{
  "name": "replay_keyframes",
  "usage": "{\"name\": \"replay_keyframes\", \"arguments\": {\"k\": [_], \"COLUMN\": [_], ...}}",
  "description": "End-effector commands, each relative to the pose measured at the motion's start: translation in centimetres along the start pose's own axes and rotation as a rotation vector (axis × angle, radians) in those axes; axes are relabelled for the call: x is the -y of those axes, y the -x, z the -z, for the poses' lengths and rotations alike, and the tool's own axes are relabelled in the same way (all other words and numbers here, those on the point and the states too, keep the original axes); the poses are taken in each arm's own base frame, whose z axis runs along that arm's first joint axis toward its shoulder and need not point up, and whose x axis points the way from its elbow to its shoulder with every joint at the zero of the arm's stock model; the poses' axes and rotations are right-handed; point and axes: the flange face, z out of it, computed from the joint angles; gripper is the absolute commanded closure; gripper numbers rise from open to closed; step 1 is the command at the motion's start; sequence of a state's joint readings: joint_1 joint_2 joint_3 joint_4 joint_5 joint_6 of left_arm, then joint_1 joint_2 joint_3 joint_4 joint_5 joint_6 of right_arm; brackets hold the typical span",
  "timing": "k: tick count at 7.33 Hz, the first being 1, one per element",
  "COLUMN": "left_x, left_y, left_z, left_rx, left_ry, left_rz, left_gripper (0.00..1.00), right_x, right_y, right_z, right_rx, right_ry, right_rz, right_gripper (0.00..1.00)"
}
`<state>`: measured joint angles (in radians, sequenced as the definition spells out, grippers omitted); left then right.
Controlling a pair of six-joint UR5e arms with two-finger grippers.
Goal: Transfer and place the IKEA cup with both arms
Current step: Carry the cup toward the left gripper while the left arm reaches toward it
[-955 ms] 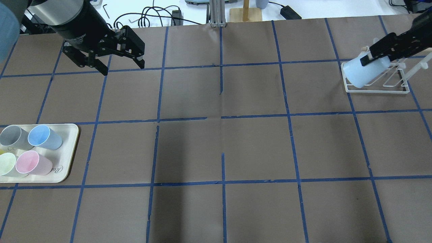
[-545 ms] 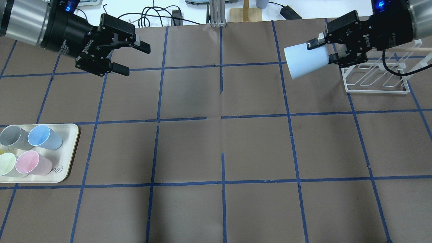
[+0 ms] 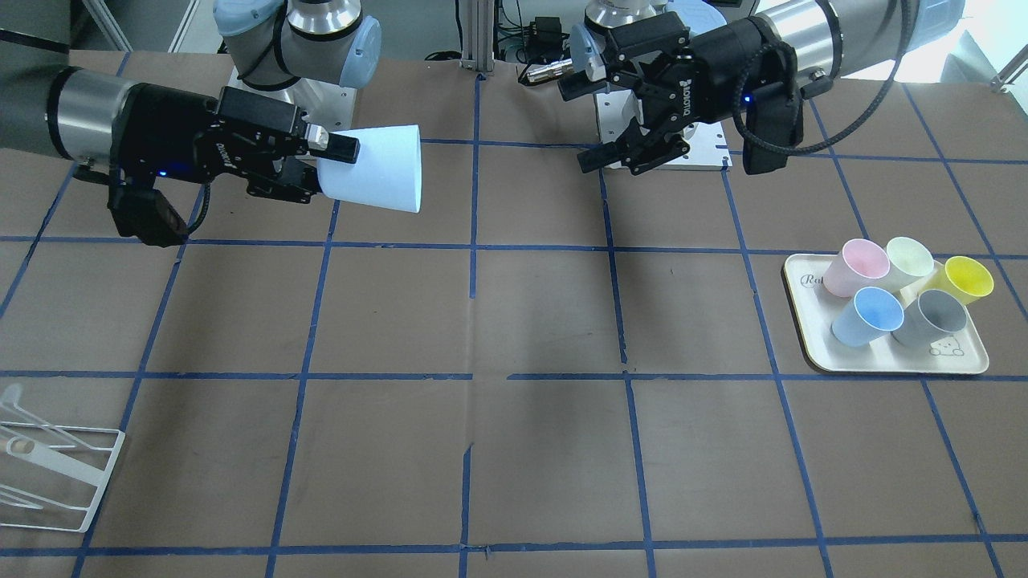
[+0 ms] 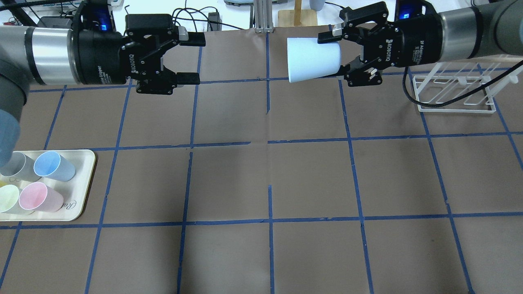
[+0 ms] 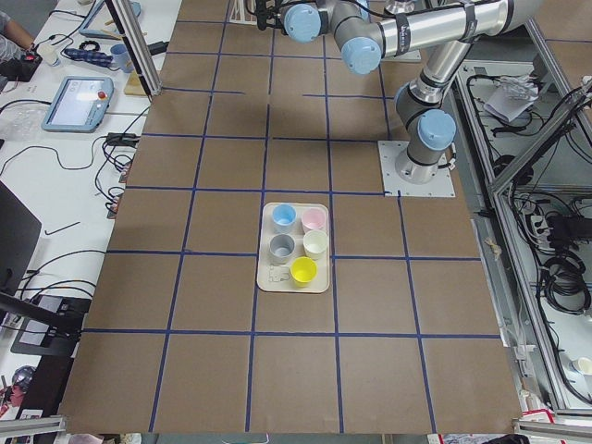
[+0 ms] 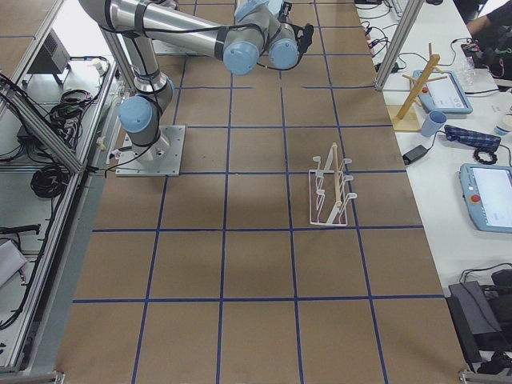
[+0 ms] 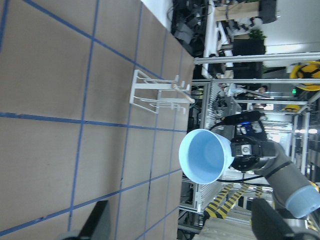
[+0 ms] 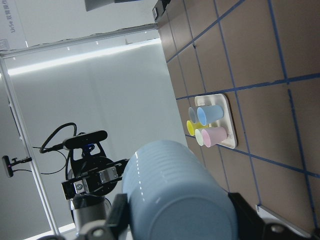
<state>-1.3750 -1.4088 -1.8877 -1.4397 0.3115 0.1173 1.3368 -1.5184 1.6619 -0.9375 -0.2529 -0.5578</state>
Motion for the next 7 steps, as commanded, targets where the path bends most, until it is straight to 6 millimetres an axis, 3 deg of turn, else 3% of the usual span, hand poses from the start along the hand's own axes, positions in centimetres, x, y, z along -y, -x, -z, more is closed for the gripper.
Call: {"name": "replay_keyframes", "arguments": {"k": [1, 3, 5, 7], "left_x": [-2.3, -2.8, -1.8, -1.8], "left_y": [-3.1, -4.2, -4.7, -4.9], "left_z": [-3.3, -3.8, -3.7, -3.8], "left_rx": [-0.090, -0.102, -0.104, -0.111], "left_ry": [0.053, 0.057, 0.013, 0.012], "left_rz": [-0.119, -0.169, -0.325, -0.331], "left_gripper": [0.00, 0.00, 0.00, 0.00], "right_x": [-0.6, -1.2, -1.6, -2.6], "right_y": [0.7, 0.8, 1.1, 1.8], "right_z": [-2.4, -3.8, -4.0, -3.9], "right_rx": [0.068, 0.064, 0.065, 0.065], "right_ry": [0.003, 0.031, 0.038, 0.038], "right_rz": [-0.023, -0.030, -0.052, -0.054], "right_gripper": [0.74, 0.74, 0.74, 0.74]}}
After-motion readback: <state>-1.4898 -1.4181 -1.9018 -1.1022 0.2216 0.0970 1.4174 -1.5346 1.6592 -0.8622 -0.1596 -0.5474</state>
